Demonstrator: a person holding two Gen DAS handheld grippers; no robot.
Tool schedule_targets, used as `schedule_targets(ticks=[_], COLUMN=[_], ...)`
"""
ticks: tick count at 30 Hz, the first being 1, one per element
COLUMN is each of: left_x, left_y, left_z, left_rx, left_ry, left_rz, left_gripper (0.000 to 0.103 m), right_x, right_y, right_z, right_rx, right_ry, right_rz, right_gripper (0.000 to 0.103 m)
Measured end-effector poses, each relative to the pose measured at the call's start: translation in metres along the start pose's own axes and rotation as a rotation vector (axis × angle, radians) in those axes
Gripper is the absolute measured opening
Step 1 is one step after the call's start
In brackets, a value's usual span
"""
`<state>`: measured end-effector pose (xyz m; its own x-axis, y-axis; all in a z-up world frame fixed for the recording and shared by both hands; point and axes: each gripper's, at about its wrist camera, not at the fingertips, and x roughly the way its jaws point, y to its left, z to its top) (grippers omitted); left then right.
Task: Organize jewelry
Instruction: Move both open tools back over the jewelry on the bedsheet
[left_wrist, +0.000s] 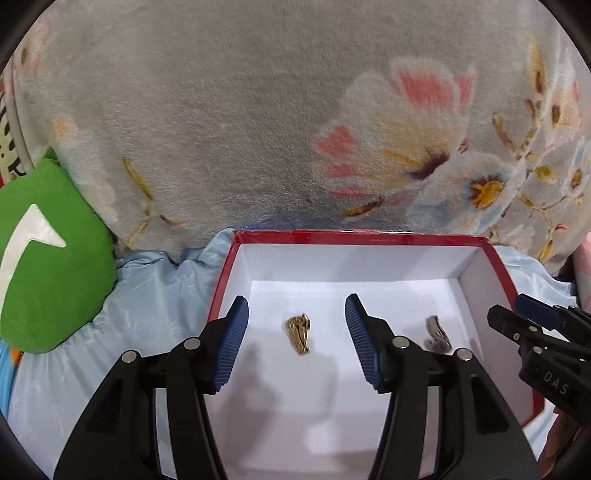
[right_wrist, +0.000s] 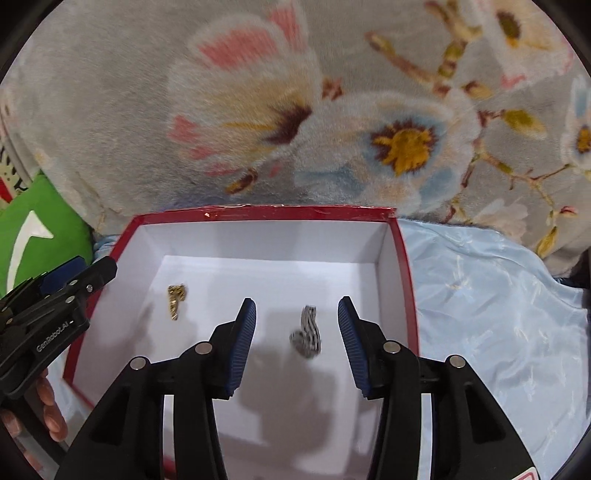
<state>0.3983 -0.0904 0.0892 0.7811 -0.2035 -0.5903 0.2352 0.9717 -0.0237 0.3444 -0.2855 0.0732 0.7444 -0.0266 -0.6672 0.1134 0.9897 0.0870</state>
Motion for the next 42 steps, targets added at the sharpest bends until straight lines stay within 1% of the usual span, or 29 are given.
schedule_targets(ticks=[3, 4, 7, 9, 12, 18, 20, 22, 23, 28, 31, 36, 42], left_x=[-0.033, -0.046, -0.078, -0.101, -0.128, -0.171, -0.182, -0.191, -0.195, -0.209, -0.214, -0.211, -0.203], left_y=[0.002, 0.002, 0.003, 0.004, 0.008, 0.011, 0.012, 0.013, 0.014, 0.022, 0.032, 0.042, 0.053], left_z=[-0.011, -0.017, -0.033, -0.047, -0.067, -0.111, -0.125, -0.137, -0.143, -0.171, -0.19, -0.221, -0.251], left_rx=[0.001, 0.006, 0.018, 0.024, 0.018, 0.036, 0.035, 0.03, 0.026, -0.009, -0.063, -0.109, -0.199], left_ry=[-0.006, -0.005, -0.005, 0.009, 0.038, 0.059, 0.071, 0.085, 0.094, 0.129, 0.17, 0.226, 0.291], left_rz=[0.007, 0.012, 0.023, 0.034, 0.023, 0.052, 0.048, 0.042, 0.038, 0.032, 0.016, 0.015, -0.001], left_gripper=[0.055, 0.058, 0.062, 0.064, 0.064, 0.065, 0.066, 0.066, 0.066, 0.066, 0.067, 0.07, 0.07], right_x=[-0.039, -0.052, -0.089, -0.111, -0.139, -0.178, -0.189, -0.198, -0.201, -0.21, -0.21, -0.197, -0.18], right_y=[0.0, 0.0, 0.005, 0.008, 0.015, 0.018, 0.018, 0.016, 0.015, 0.004, -0.008, -0.028, -0.038], right_z=[-0.021, -0.029, -0.056, -0.075, -0.106, -0.158, -0.172, -0.184, -0.189, -0.216, -0.233, -0.266, -0.29], right_rx=[0.002, 0.003, -0.003, -0.014, -0.026, -0.005, 0.004, 0.015, 0.02, 0.046, 0.068, 0.113, 0.132], right_ry=[-0.031, -0.04, -0.07, -0.083, -0.093, -0.075, -0.067, -0.062, -0.059, -0.028, 0.002, 0.08, 0.132], right_rz=[0.008, 0.009, -0.003, -0.018, -0.035, -0.027, -0.027, -0.024, -0.028, -0.049, -0.066, -0.094, -0.112], right_gripper=[0.049, 0.051, 0.052, 0.055, 0.056, 0.056, 0.057, 0.06, 0.061, 0.061, 0.061, 0.061, 0.061])
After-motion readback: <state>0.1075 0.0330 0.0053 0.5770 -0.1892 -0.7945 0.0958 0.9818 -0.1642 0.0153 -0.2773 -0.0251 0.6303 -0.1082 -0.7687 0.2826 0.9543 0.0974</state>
